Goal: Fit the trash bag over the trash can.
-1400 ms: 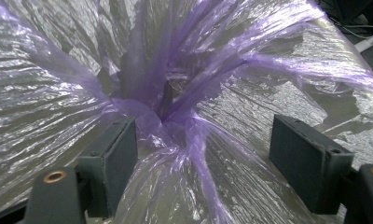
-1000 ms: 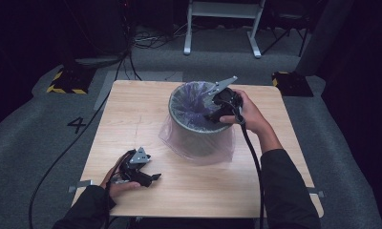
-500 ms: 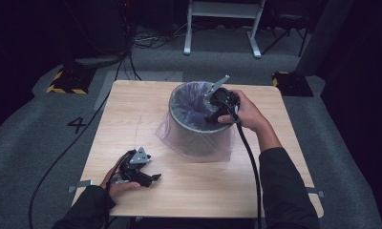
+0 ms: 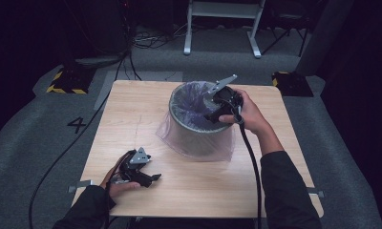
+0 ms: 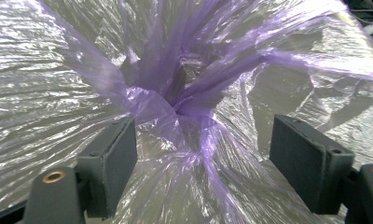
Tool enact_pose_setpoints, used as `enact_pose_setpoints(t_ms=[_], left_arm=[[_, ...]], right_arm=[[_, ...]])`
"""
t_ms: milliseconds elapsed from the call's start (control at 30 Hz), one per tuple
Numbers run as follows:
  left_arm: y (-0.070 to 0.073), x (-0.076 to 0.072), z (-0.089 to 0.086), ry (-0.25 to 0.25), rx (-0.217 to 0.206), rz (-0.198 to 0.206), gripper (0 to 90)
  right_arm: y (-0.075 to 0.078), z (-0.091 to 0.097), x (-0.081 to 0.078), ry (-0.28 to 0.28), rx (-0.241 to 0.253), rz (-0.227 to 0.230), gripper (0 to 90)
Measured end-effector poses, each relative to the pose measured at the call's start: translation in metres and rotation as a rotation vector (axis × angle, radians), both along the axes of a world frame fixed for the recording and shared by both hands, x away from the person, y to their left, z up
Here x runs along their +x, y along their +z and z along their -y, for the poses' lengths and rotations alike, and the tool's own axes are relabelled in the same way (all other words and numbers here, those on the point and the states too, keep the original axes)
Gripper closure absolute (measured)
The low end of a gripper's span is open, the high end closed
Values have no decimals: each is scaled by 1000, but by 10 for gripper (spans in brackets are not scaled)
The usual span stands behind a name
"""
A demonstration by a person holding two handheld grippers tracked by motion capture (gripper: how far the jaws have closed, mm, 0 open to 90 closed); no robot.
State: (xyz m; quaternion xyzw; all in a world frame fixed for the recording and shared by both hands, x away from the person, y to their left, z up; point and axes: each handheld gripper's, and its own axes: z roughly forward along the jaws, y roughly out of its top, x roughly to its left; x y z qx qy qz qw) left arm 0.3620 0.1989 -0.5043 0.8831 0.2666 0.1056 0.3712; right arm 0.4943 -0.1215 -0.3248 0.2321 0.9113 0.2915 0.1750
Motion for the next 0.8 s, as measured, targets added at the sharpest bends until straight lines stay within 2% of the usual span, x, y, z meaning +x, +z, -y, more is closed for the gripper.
enact_pose_setpoints(t_ms=[67,267,800], left_arm=[[0,0,0,0,0,1,148],[0,0,0,0,0,0,148],[0,0,0,0,0,0,148]], right_arm=[[2,2,-1,-9,12,14,230],[6,8,-5,-26,100,29,230],[9,16,-10,-51,168,60,207]])
